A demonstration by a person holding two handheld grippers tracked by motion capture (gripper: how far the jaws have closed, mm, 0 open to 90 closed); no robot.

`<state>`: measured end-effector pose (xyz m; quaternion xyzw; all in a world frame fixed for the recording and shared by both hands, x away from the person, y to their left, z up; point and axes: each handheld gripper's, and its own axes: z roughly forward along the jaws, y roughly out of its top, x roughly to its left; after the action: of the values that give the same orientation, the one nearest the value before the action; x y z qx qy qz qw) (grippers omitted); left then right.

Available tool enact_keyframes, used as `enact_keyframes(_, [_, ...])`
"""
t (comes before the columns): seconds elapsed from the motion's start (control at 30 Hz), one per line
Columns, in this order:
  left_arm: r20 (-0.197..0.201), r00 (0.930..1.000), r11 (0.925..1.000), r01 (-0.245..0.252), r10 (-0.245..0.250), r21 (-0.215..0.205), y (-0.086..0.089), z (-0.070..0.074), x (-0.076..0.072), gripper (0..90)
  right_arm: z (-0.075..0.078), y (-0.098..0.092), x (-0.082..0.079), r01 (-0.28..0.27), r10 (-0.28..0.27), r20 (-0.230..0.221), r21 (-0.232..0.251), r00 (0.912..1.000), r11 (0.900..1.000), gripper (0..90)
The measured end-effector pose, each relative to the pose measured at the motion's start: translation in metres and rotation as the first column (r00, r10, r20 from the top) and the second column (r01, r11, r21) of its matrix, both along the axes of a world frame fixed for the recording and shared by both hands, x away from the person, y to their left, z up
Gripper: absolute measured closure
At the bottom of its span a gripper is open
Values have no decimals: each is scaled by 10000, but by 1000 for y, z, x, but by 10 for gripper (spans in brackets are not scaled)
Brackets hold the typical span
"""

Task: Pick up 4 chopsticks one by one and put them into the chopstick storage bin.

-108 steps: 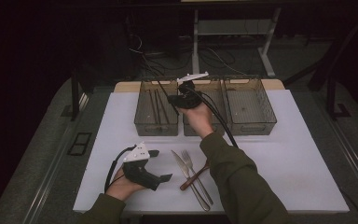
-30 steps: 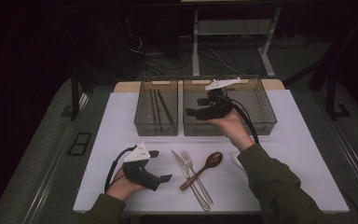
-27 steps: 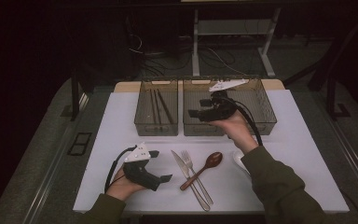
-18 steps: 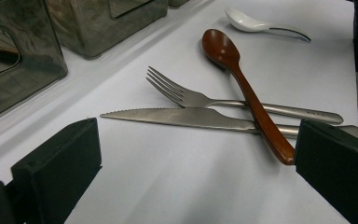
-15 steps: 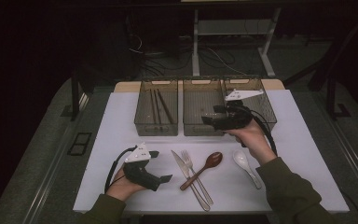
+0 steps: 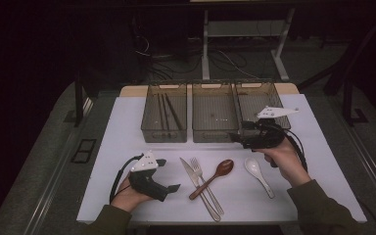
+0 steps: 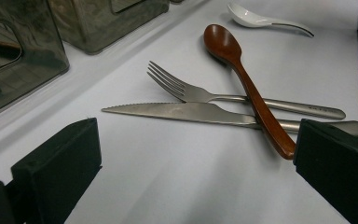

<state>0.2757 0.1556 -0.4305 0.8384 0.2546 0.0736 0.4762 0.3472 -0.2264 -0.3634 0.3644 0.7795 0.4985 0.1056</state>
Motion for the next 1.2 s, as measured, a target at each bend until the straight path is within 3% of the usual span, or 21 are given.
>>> enact_keyframes(0.57, [40,10000,10000,12,-12,-30,0,1,0,0,-15,-39,-34,390,-395,-353,-142,9986,9991,273])
enact_keyframes(0.77, [47,10000,10000,18,-18,-27,0,1,0,0,-22,-46,-48,493,-516,-566,-406,9971,9980,452])
enact_keyframes(0.97, [38,10000,10000,15,-15,-41,-1,1,0,0,-27,-51,-60,250,-290,-818,-491,9962,9985,657])
enact_keyframes(1.2, [44,10000,10000,45,-46,54,-1,1,0,0,-35,-53,-72,-185,93,-1110,-821,9938,9965,824])
